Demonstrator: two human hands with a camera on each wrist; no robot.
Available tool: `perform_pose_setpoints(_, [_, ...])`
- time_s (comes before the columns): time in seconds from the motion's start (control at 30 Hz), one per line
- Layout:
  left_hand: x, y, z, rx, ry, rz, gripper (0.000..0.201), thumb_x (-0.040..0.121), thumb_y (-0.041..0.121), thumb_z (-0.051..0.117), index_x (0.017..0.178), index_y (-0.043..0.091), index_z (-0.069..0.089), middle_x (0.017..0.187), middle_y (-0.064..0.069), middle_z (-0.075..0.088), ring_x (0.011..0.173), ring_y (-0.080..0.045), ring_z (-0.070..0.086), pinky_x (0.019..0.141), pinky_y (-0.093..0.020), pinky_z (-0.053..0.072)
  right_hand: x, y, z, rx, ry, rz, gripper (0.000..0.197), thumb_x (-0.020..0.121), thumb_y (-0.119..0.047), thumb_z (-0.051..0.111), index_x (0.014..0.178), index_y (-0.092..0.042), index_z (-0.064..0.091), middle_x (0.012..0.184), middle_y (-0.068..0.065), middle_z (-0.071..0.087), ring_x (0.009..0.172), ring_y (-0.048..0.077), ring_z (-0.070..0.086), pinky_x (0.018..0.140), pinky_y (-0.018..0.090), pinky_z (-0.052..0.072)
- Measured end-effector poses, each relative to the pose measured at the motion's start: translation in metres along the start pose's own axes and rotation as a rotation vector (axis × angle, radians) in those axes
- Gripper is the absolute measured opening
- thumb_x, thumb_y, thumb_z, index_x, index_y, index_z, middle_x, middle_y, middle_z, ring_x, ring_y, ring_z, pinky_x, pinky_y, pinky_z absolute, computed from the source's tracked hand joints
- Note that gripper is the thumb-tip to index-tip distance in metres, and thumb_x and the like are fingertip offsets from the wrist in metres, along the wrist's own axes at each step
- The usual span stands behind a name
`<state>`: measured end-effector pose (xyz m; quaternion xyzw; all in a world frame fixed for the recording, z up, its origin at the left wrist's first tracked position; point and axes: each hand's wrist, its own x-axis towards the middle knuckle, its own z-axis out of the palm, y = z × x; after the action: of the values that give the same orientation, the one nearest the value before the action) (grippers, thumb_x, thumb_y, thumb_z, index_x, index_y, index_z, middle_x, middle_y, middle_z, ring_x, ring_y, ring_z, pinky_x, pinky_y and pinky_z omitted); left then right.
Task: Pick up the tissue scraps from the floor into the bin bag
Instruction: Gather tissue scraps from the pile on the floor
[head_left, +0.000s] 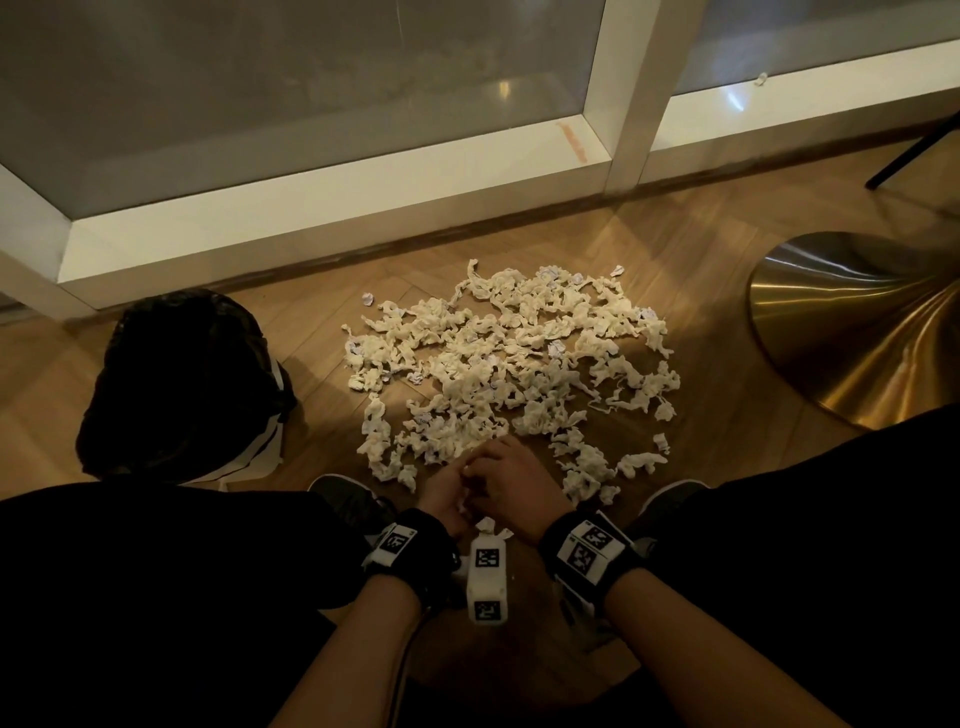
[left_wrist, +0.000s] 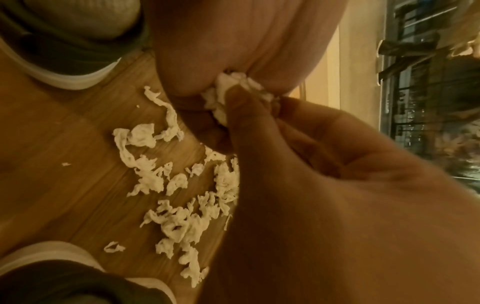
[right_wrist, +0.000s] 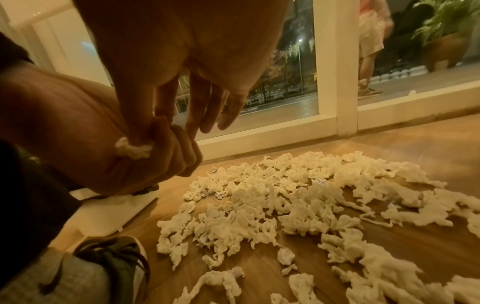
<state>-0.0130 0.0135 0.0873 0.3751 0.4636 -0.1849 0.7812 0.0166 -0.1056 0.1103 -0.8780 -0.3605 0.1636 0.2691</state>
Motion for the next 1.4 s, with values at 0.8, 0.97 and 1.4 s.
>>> perform_pose_setpoints(0.8, [0.015, -0.012, 0.000, 0.113, 0.227, 0.091, 0.045, 0.090, 0.048, 0.052, 0.097, 0.008, 0.071, 0.101, -0.021, 0.070, 0.096, -0.036, 0.066, 0.092, -0.053, 0.048, -0.001, 0.007, 0.003, 0.091, 0.052, 0.001, 0.021, 0.090, -0.023, 0.058, 0.105, -0.019, 0.073, 0.111, -0.003, 0.062, 0.109, 0.015, 0.040, 0.091, 0.028, 0.040])
perform_pose_setpoints(0.97, [-0.010, -0.009, 0.015, 0.375, 0.118, 0.093, 0.024, 0.096, 0.021, 0.046, 0.080, 0.010, 0.062, 0.076, -0.012, 0.063, 0.067, -0.026, 0.059, 0.066, -0.034, 0.051, 0.004, 0.015, -0.003, 0.197, 0.022, 0.186, 0.008, 0.078, -0.020, 0.072, 0.086, -0.021, 0.069, 0.099, 0.000, 0.053, 0.099, 0.016, 0.046, 0.081, 0.022, 0.038])
perform_pose_setpoints(1.4, [-0.011, 0.045, 0.002, 1.301, 0.066, 0.357, 0.045, 0.094, 0.047, 0.050, 0.063, 0.015, 0.056, 0.062, -0.001, 0.054, 0.055, -0.012, 0.051, 0.053, -0.023, 0.038, 0.001, 0.027, -0.010, 0.353, -0.070, 0.378, 0.035, 0.082, -0.049, 0.065, 0.101, -0.021, 0.058, 0.108, -0.004, 0.045, 0.092, 0.011, 0.053, 0.076, 0.022, 0.045])
